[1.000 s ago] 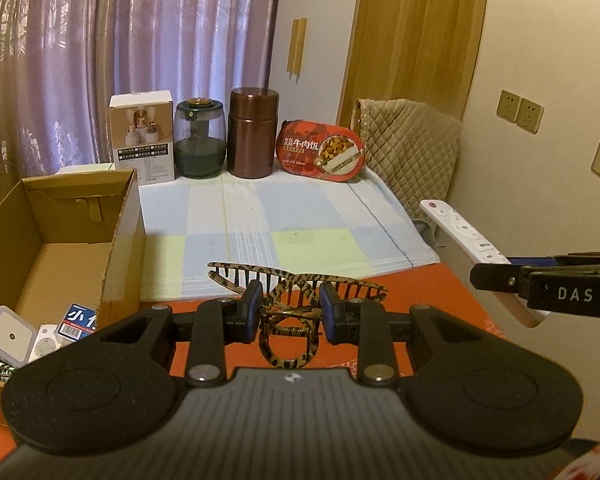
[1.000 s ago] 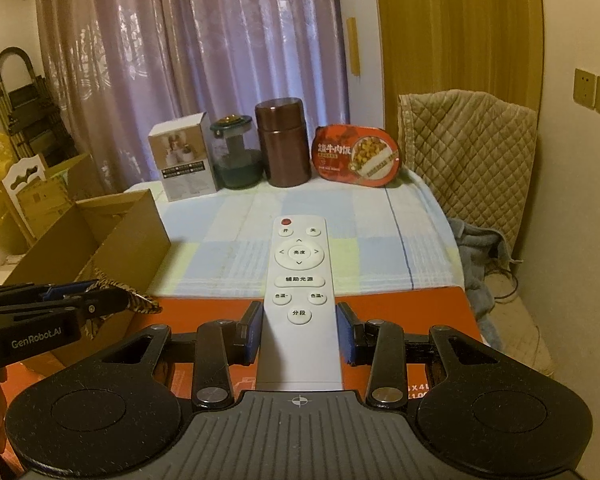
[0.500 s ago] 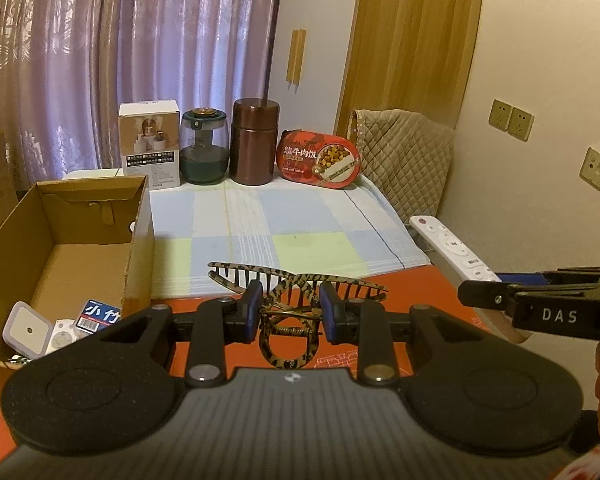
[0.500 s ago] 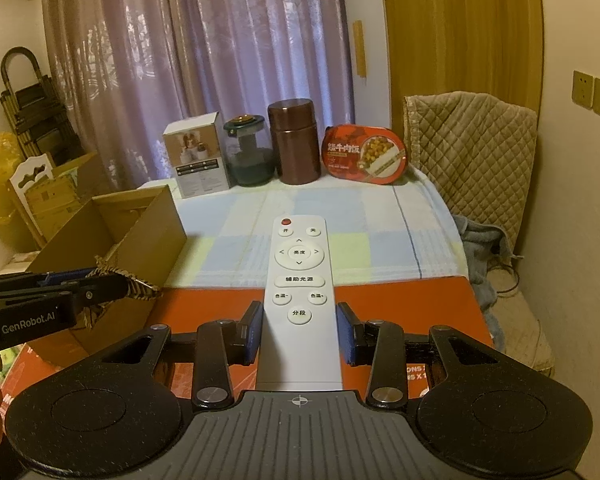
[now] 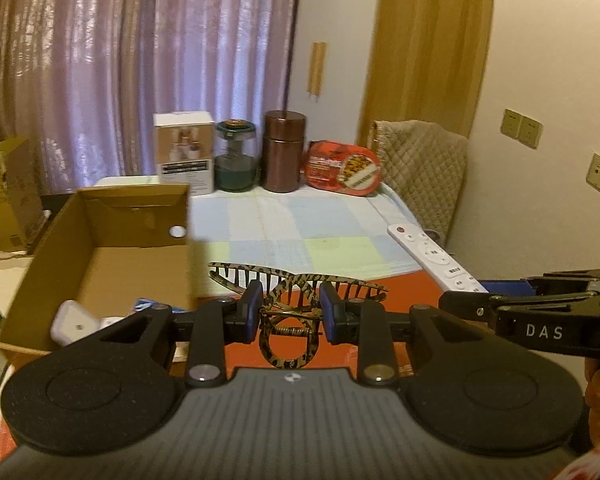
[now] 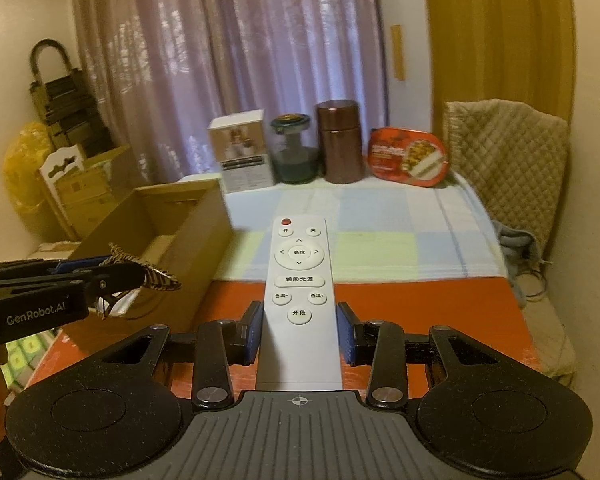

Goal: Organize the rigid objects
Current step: 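Lift the remote and hair clip and carry them over the cardboard box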

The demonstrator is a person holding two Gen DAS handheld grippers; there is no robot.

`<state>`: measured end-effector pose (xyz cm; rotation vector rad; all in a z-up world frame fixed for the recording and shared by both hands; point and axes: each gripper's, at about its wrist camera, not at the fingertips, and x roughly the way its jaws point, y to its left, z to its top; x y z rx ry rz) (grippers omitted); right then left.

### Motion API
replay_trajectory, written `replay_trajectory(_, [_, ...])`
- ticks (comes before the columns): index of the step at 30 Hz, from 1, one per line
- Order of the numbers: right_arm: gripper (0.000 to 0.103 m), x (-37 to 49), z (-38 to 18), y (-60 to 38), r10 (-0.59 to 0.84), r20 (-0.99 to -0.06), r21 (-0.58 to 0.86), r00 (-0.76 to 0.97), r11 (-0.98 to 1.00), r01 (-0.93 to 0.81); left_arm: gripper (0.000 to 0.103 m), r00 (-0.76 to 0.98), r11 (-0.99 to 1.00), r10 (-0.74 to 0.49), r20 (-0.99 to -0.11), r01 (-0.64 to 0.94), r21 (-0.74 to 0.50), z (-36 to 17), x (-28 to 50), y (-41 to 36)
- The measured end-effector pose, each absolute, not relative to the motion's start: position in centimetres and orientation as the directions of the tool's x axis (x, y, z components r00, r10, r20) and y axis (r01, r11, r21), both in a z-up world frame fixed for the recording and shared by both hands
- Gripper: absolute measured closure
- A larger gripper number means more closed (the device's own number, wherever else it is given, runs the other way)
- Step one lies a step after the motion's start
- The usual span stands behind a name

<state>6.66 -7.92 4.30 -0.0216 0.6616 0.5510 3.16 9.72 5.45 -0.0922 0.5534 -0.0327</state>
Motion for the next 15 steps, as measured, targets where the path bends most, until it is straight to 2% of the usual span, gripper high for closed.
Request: replay_trajectory(15, [0.068, 8.0, 4.4, 5.0, 0.613, -0.589, 0.185, 0.527, 0.737, -0.650, 0.078, 0.824, 0.988, 0.139, -0.549, -0.156, 0.015, 6.5, 2.0, 22.1])
